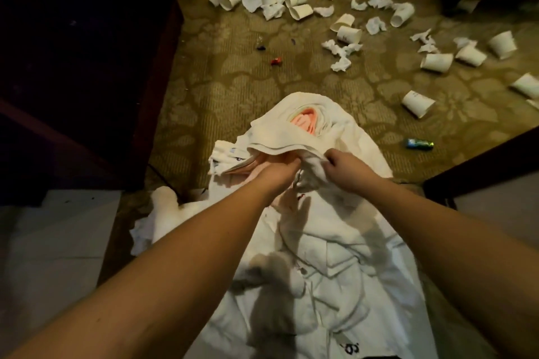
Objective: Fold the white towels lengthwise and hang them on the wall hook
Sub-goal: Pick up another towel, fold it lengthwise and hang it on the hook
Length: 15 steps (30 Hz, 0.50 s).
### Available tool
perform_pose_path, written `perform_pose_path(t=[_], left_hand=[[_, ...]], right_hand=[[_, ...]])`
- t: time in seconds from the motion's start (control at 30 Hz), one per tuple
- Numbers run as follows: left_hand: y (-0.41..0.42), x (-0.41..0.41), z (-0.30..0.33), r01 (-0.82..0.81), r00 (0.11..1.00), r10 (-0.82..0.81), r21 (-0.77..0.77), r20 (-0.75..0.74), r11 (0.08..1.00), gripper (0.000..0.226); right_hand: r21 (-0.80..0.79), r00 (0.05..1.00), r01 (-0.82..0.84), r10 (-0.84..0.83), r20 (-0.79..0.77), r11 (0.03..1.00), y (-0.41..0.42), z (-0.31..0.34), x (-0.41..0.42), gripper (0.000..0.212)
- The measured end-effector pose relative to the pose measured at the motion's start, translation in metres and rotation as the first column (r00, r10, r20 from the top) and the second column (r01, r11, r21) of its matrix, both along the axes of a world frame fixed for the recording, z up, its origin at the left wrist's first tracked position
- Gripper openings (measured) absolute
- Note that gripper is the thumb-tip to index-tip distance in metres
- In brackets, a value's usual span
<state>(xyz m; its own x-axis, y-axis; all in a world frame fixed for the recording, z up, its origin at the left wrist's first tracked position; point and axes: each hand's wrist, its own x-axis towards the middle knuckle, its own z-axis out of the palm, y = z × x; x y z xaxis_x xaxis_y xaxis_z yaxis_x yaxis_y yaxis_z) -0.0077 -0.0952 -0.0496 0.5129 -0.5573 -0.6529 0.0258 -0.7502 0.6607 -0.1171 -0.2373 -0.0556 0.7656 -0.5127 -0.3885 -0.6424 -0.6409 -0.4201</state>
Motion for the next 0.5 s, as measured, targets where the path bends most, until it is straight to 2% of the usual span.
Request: perform_pose_path(t=[0.03, 0.1, 0.17, 0.27, 0.33, 0.37, 0.5], left_hand=[[-0.001, -0.007, 0.005, -0.143, 0.98, 0.141, 0.0, -0.139, 0.99, 0.068], [-0.002, -0.02, 0.031, -0.337, 0.877, 0.329, 0.041, -0.351, 0.941, 0.061], [0.003, -0.028, 0.054, -0.434, 0.805, 0.414, 0.055, -0.424, 0.899, 0.046], [0.026, -0.04, 0.096, -0.513, 0.749, 0.496, 0.091, -0.438, 0.854, 0.023], [0.046, -0.047, 0.118, -0.554, 0.726, 0.534, 0.092, -0.433, 0.827, 0.023], [0.058, -0.053, 0.131, -0.592, 0.699, 0.561, 0.08, -0.443, 0.802, 0.031], [0.104, -0.069, 0.199, -0.728, 0.514, 0.636, 0.1, -0.576, 0.678, 0.052]], right_hand=[[0.066, 0.999, -0.015, 0.013, 0.029, 0.998, 0.012, 0.015, 0.0, 0.02], [0.182, 0.997, -0.042, 0.03, 0.071, 0.982, 0.034, 0.047, -0.001, 0.018], [0.296, 0.997, -0.022, -0.003, 0.083, 0.955, 0.052, 0.073, -0.007, 0.022], [0.47, 0.99, 0.098, -0.136, 0.047, 0.877, 0.074, 0.11, -0.028, 0.023], [0.448, 0.995, 0.059, -0.091, 0.049, 0.892, 0.091, 0.131, -0.044, 0.027], [0.417, 0.997, 0.025, -0.053, 0.055, 0.908, 0.1, 0.143, -0.052, 0.028], [0.277, 0.997, -0.077, 0.081, -0.005, 0.958, 0.136, 0.193, -0.087, 0.024]])
